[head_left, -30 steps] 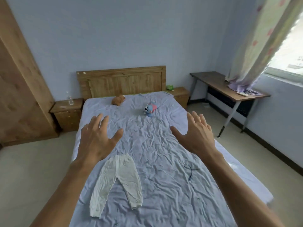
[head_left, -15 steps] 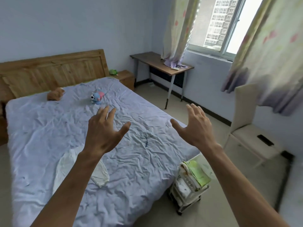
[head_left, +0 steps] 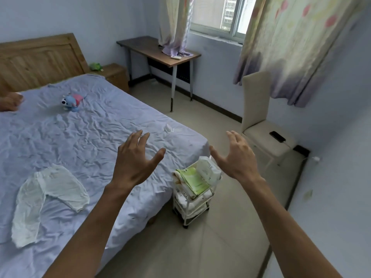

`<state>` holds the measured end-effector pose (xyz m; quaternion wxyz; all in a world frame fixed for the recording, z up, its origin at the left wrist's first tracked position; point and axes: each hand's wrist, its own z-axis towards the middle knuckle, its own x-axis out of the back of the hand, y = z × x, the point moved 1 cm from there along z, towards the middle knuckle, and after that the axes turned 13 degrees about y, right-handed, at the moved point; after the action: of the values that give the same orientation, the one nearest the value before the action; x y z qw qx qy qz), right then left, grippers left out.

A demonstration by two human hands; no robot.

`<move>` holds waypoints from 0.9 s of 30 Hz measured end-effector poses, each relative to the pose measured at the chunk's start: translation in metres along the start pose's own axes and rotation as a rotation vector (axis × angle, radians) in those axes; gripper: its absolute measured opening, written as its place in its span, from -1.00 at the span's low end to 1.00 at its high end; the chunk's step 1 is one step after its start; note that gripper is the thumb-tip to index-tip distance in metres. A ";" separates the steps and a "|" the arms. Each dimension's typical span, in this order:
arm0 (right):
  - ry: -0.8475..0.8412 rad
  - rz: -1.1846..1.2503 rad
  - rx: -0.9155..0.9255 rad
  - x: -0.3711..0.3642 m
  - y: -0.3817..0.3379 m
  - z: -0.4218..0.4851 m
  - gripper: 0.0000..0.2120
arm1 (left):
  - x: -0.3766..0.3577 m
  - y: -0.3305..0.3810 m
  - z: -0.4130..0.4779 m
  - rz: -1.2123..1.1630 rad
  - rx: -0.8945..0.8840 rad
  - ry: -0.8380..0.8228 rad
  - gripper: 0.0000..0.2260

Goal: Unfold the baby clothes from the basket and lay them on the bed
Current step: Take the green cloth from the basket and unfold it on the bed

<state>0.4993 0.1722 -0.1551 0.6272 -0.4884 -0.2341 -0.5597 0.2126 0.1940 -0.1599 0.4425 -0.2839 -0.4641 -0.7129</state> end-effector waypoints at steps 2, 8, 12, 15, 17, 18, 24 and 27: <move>-0.023 0.011 0.003 -0.004 0.026 -0.004 -0.18 | -0.020 0.018 -0.011 -0.012 0.022 -0.022 -0.12; -0.119 0.055 0.011 -0.026 0.078 -0.004 -0.22 | -0.074 0.051 -0.038 -0.025 0.072 -0.079 -0.24; -0.195 0.095 0.028 -0.053 0.096 0.008 -0.22 | -0.106 0.053 -0.039 -0.034 0.124 -0.081 -0.27; -0.244 0.100 0.047 -0.081 0.102 0.021 -0.24 | -0.137 0.047 -0.032 -0.031 0.171 -0.076 -0.25; -0.280 0.108 0.064 -0.102 0.104 0.031 -0.26 | -0.162 0.043 -0.025 -0.041 0.220 -0.082 -0.21; -0.301 0.118 0.070 -0.114 0.105 0.037 -0.28 | -0.177 0.041 -0.022 -0.051 0.244 -0.095 -0.21; -0.457 0.122 0.087 -0.180 0.116 0.069 -0.27 | -0.261 0.022 -0.013 -0.071 0.387 -0.248 -0.42; -0.539 0.141 0.108 -0.215 0.123 0.081 -0.30 | -0.293 0.012 -0.011 -0.084 0.489 -0.304 -0.41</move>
<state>0.5770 0.3320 -0.3453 0.6048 -0.6007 -0.3872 -0.3515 0.3546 0.2897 -0.3984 0.3933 -0.2531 -0.6946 -0.5467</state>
